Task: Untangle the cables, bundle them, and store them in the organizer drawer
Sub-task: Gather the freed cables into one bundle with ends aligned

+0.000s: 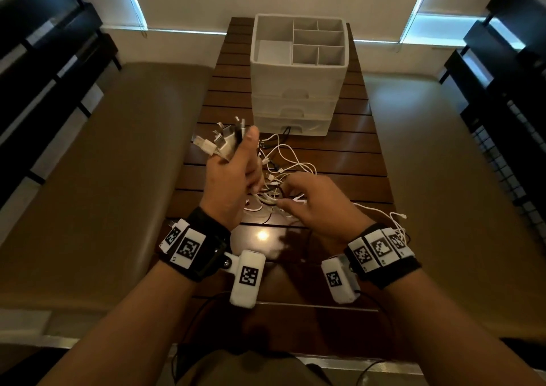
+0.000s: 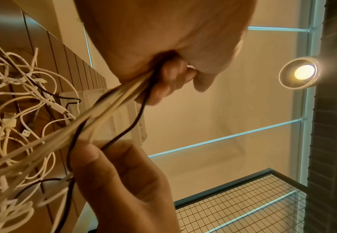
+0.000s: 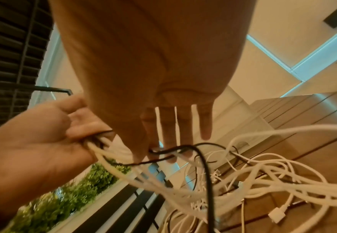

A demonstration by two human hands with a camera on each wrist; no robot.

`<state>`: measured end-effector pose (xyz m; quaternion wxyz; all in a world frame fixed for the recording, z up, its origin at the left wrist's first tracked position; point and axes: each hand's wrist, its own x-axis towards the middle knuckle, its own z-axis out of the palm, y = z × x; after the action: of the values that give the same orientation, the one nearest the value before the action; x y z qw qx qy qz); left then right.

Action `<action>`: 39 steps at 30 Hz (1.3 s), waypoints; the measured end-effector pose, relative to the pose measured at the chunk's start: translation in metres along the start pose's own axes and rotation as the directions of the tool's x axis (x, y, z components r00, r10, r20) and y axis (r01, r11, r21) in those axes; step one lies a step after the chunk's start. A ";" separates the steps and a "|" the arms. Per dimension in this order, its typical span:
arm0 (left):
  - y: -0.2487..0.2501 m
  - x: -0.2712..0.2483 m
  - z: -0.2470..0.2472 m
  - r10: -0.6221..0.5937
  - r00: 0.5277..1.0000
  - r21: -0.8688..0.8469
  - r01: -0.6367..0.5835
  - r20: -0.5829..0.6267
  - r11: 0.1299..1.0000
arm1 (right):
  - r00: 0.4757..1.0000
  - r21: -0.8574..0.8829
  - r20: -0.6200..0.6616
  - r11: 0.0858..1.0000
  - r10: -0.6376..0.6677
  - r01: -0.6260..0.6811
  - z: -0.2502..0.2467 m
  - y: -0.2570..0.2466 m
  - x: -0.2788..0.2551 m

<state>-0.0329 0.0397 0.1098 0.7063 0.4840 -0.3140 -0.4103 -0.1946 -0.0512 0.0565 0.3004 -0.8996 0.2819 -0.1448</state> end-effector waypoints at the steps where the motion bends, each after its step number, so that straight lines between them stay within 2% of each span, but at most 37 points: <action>1: 0.001 0.000 -0.001 -0.010 1.000 -0.018 0.010 -0.021 1.000 | 1.000 0.037 0.017 0.999 0.020 -0.020 -0.004 0.002 -0.003; 4: 0.002 0.000 -0.008 -0.045 0.997 -0.059 0.041 -0.060 0.997 | 0.999 -0.038 0.001 0.999 0.039 -0.039 -0.009 0.009 -0.009; 7: 0.000 -0.003 -0.013 -0.089 0.996 -0.067 0.087 -0.025 0.994 | 0.999 -0.158 0.009 0.986 0.049 -0.046 -0.004 0.010 -0.011; 11: 0.010 -0.007 -0.021 -0.128 0.991 -0.127 0.122 -0.035 0.984 | 0.992 -0.144 0.071 0.985 0.101 -0.090 -0.008 0.024 -0.014; 14: 0.013 -0.009 -0.029 -0.128 0.991 -0.150 0.123 -0.025 0.981 | 0.970 -0.199 0.136 0.965 0.199 -0.170 -0.017 0.045 -0.021; 16: 0.007 -0.012 -0.031 -0.137 0.990 -0.133 0.132 -0.034 0.982 | 0.937 -0.281 0.227 0.939 0.265 -0.197 -0.018 0.044 -0.020; 18: -0.003 -0.014 -0.031 -0.166 0.985 -0.107 0.159 -0.052 0.981 | 0.909 -0.428 0.266 0.884 0.322 -0.188 -0.019 0.034 -0.014; 19: -0.007 -0.014 -0.031 -0.179 0.982 -0.091 0.173 -0.056 0.981 | 0.914 -0.470 0.255 0.867 0.316 -0.168 -0.020 0.028 -0.011; 20: -0.011 -0.015 -0.031 -0.191 0.980 -0.073 0.187 -0.056 0.980 | 0.932 -0.435 0.236 0.887 0.275 -0.152 -0.024 0.019 -0.009; 22: -0.018 -0.017 -0.029 -0.207 0.977 -0.033 0.205 -0.047 0.978 | 0.969 -0.199 0.216 0.977 0.124 -0.080 -0.026 -0.007 -0.007; 24: -0.024 -0.023 -0.021 -0.213 0.977 -0.024 0.212 -0.022 0.977 | 0.964 -0.042 0.265 0.999 -0.002 0.014 -0.013 -0.035 -0.005; 26: -0.026 -0.027 -0.017 -0.222 0.975 -0.068 0.223 0.010 0.973 | 0.946 0.126 0.325 0.991 -0.008 -0.035 0.013 -0.050 -0.005; 28: -0.021 -0.024 -0.021 -0.232 0.971 -0.131 0.239 0.062 0.962 | 0.950 0.240 0.309 0.964 0.033 -0.111 0.039 -0.041 -0.004; 29: -0.016 -0.022 -0.026 -0.233 0.969 -0.151 0.243 0.078 0.958 | 0.952 0.202 0.300 0.973 0.051 -0.116 0.047 -0.030 -0.004; 32: -0.006 -0.015 -0.042 -0.234 0.968 -0.156 0.246 0.093 0.957 | 0.968 -0.095 0.248 0.995 0.037 -0.014 0.052 0.003 -0.011; 35: -0.008 -0.017 -0.047 -0.263 0.961 -0.145 0.273 0.086 0.951 | 0.974 -0.220 0.212 0.975 0.084 -0.036 0.046 0.015 -0.019; 37: -0.013 -0.018 -0.043 -0.282 0.958 -0.128 0.286 0.051 0.950 | 0.970 -0.326 0.197 0.943 0.142 -0.072 0.045 0.018 -0.020; 39: -0.018 -0.019 -0.040 -0.276 0.961 -0.117 0.274 -0.002 0.955 | 0.962 -0.357 0.201 0.928 0.183 -0.103 0.050 0.019 -0.019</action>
<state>-0.0132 0.0698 0.0781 0.6720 0.4850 -0.2128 -0.5176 -0.1966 -0.0295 0.0037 0.1793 -0.9257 0.3312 0.0343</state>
